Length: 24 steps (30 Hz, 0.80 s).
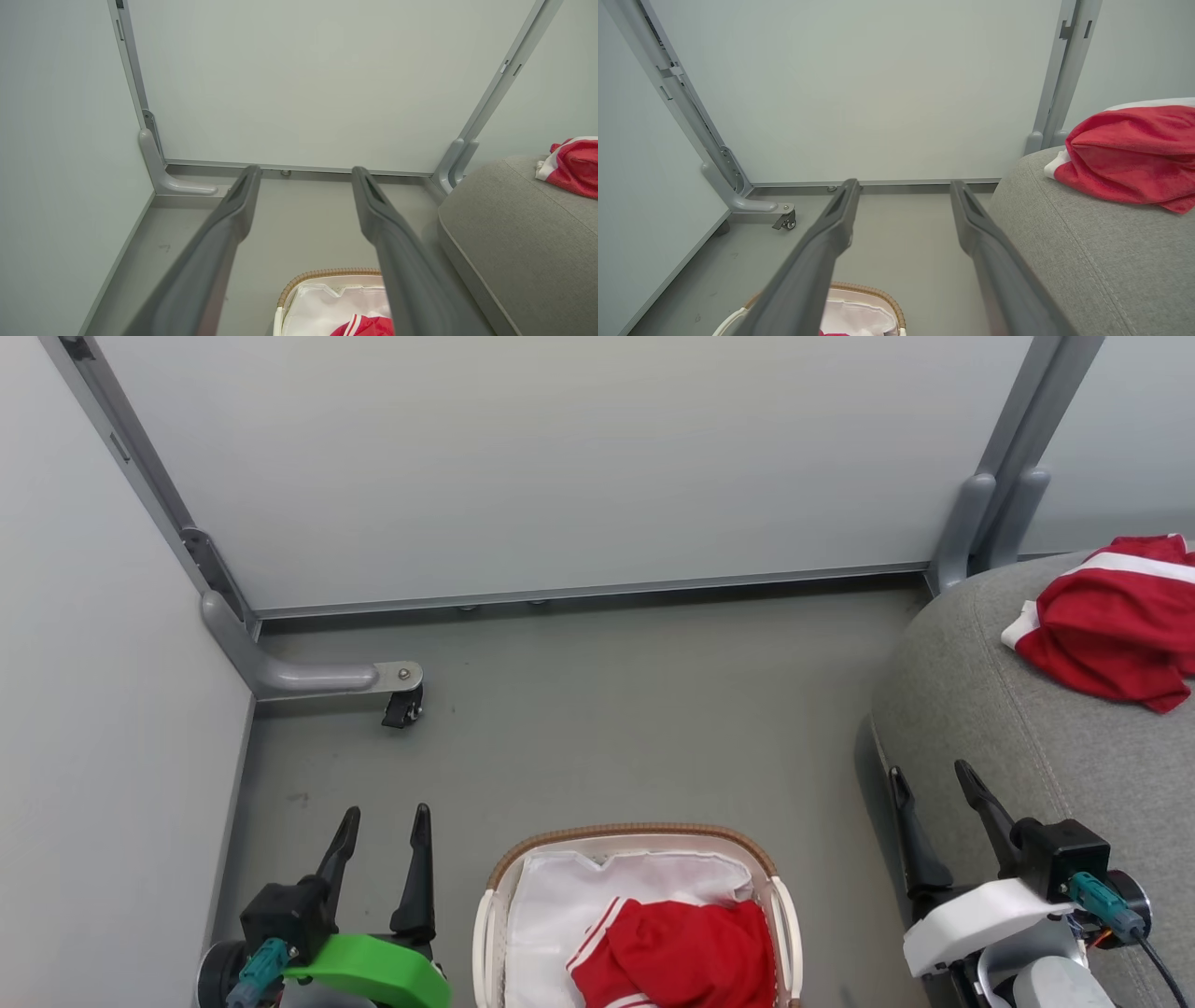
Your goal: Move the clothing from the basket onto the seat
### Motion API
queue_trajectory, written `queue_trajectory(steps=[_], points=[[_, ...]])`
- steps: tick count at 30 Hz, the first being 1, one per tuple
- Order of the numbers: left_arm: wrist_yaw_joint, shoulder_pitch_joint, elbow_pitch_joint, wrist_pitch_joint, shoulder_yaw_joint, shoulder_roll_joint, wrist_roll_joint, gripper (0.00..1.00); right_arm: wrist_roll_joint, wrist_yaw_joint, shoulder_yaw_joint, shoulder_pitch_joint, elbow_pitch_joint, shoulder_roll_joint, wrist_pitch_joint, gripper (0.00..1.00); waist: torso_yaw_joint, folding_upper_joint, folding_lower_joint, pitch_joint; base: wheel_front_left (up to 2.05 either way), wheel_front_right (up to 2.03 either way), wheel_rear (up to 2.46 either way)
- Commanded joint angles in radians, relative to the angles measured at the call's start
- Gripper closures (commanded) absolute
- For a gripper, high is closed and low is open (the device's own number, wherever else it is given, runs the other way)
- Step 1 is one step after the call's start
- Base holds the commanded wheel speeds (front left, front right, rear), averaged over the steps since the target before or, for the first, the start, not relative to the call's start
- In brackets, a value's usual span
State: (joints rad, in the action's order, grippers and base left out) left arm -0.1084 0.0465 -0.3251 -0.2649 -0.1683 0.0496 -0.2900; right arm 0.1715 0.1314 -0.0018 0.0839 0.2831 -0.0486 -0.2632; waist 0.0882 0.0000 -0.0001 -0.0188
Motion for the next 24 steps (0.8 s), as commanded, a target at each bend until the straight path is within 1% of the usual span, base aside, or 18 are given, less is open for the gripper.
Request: queue_trajectory(steps=[1,5,9,15,21,24], points=[[-0.004,0.008,0.003,0.001,-0.004,0.002,0.008,0.0,-0.007,-0.001,-0.003,0.002,-0.006,-0.004,-0.002,0.0,-0.004,0.0,0.0001,-0.005,0.0,0.0,0.0],[-0.005,0.02,0.006,0.001,-0.012,0.002,0.017,0.0,-0.009,-0.001,-0.008,0.01,-0.014,-0.004,-0.002,0.0,-0.012,0.0,0.0001,-0.023,0.0,0.0,0.0],[-0.007,0.057,0.007,0.001,-0.034,0.002,0.037,0.0,-0.021,-0.001,-0.02,0.039,-0.032,-0.004,-0.002,0.0,-0.024,0.0,0.0001,-0.066,0.0,0.0,0.0],[-0.015,0.164,-0.012,0.001,-0.126,0.002,0.088,0.0,-0.054,-0.001,-0.068,0.103,-0.076,-0.004,-0.002,0.0,-0.045,0.0,0.0001,-0.178,0.0,0.0,0.0],[-0.021,0.303,-0.125,0.001,-0.236,0.002,0.144,0.0,-0.077,-0.001,-0.091,0.185,-0.099,-0.003,-0.002,0.0,-0.09,0.0,0.0001,-0.319,0.0,0.0,0.0],[-0.023,0.37,-0.227,0.001,-0.277,0.003,0.152,0.0,-0.075,-0.001,-0.084,0.23,-0.109,-0.003,-0.002,0.0,-0.125,0.0,0.0001,-0.395,0.0,0.0,0.0]])
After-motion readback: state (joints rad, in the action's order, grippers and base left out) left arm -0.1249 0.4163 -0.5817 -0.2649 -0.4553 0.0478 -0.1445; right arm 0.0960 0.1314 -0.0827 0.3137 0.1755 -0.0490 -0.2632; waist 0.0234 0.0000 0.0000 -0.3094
